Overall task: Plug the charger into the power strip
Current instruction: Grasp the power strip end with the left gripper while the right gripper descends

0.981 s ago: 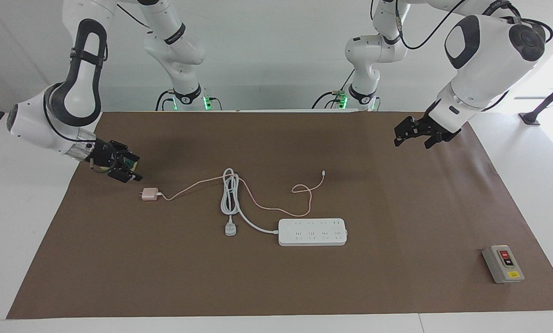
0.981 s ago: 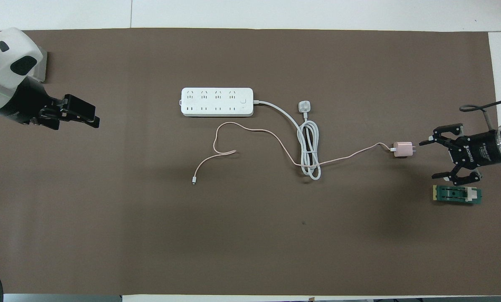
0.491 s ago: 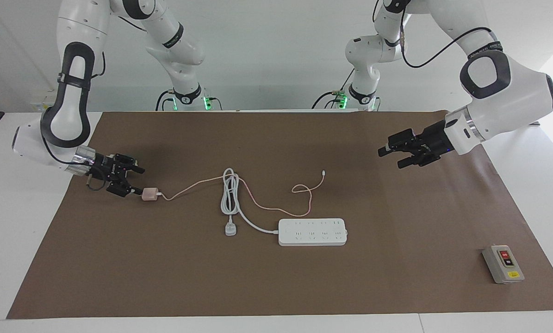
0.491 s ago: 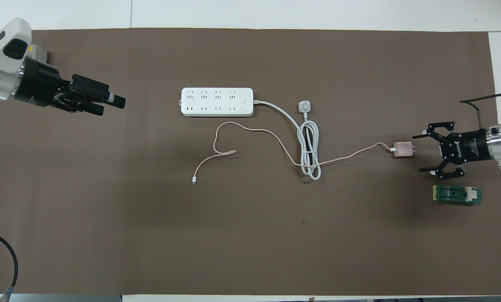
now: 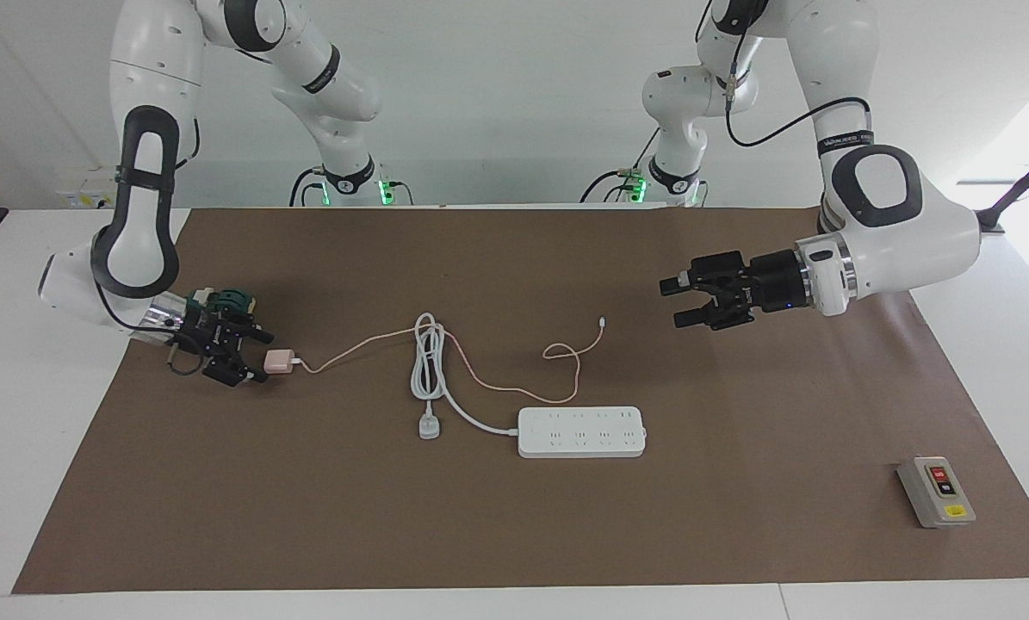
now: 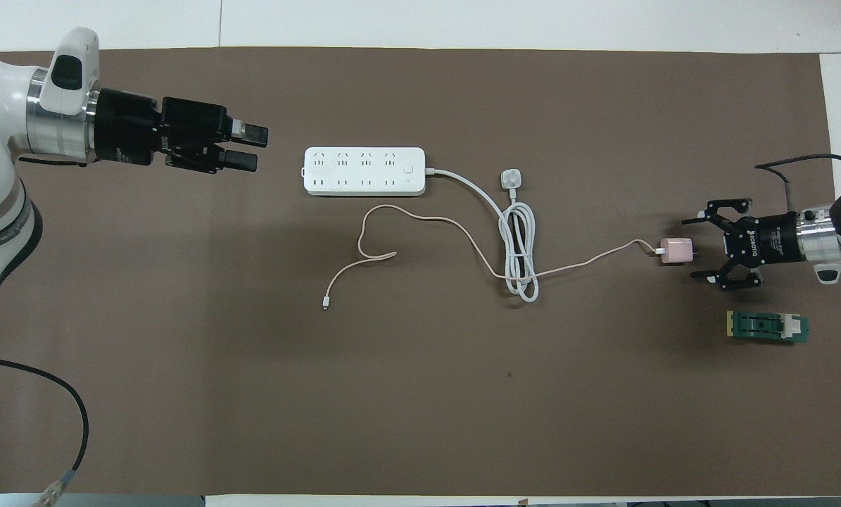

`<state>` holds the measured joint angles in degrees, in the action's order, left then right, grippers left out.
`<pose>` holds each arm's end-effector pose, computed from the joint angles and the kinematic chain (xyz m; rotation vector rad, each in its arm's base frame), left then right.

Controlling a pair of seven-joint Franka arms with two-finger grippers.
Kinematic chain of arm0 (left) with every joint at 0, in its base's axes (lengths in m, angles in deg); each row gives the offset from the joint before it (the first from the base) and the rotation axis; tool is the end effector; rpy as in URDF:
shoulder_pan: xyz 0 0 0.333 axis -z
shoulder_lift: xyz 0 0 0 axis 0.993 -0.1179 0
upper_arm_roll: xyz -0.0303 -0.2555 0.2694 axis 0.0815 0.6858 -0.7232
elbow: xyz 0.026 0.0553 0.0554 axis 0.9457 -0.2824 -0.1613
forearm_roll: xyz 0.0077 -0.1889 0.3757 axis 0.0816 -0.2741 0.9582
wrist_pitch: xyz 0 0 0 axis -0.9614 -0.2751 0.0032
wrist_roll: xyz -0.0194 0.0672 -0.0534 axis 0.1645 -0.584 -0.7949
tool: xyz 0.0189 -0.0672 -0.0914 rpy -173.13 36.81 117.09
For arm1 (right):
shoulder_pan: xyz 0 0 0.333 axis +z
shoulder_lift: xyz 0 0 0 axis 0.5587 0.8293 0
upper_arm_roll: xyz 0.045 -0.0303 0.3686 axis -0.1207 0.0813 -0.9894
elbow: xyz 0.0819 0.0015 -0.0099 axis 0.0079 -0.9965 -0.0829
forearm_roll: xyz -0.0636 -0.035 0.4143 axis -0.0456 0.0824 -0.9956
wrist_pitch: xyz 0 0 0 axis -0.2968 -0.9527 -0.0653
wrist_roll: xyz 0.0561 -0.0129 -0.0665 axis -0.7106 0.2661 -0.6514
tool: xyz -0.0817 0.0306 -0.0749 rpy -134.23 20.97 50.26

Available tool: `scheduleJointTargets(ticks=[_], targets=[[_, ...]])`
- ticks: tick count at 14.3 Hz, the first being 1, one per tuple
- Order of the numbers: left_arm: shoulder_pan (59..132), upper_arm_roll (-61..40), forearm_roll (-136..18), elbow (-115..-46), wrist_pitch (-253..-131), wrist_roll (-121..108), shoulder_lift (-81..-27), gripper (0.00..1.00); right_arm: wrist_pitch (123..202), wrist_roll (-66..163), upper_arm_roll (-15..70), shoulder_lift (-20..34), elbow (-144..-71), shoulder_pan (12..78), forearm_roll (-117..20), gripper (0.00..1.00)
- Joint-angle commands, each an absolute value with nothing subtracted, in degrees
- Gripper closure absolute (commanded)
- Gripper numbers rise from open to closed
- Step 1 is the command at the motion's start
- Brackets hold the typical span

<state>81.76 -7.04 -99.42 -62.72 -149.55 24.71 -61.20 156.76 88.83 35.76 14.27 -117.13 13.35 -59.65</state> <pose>0.6761 -0.1457 0.5359 1.9687 -0.0830 -0.1126 0.5900 -0.1800 0.2813 -1.9540 1.5796 0.5895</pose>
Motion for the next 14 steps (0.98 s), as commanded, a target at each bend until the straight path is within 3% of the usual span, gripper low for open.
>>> scheduleJointTargets(ticks=[1,6,7,10,11,12,14], targets=[[82.52,-7.35,-105.74,-64.65,-150.29,26.71,-60.47,0.0,159.59,86.98,35.59,15.18,-117.34,14.01,-61.86,0.0],[84.98,-7.35,-116.91,-64.57,-150.9,33.72,-64.5,0.0,160.31,85.22,35.59,16.07,-117.78,14.28,-63.97,0.0],[85.94,-7.35,-118.41,-64.57,-151.52,35.31,-66.34,0.0,160.31,85.13,35.59,16.15,-117.87,14.28,-63.97,0.06],[87.52,-7.35,-121.84,-64.57,-152.05,37.69,-70.91,0.0,162.06,82.42,35.59,16.33,-119.27,14.19,-64.24,0.6],[88.49,-7.44,-123.16,-64.74,-152.14,37.78,-72.32,0.0,162.42,81.88,35.59,16.42,-119.8,14.28,-65.28,0.9],[88.67,-7.44,-123.69,-64.83,-152.23,37.78,-73.47,0.0,162.33,81.88,35.59,16.33,-119.72,14.28,-65.38,1.0],[89.55,-7.44,-123.96,-66.32,-152.58,37.34,-74.61,0.0,162.42,81.88,35.59,16.42,-119.72,14.81,-65.38,1.0]])
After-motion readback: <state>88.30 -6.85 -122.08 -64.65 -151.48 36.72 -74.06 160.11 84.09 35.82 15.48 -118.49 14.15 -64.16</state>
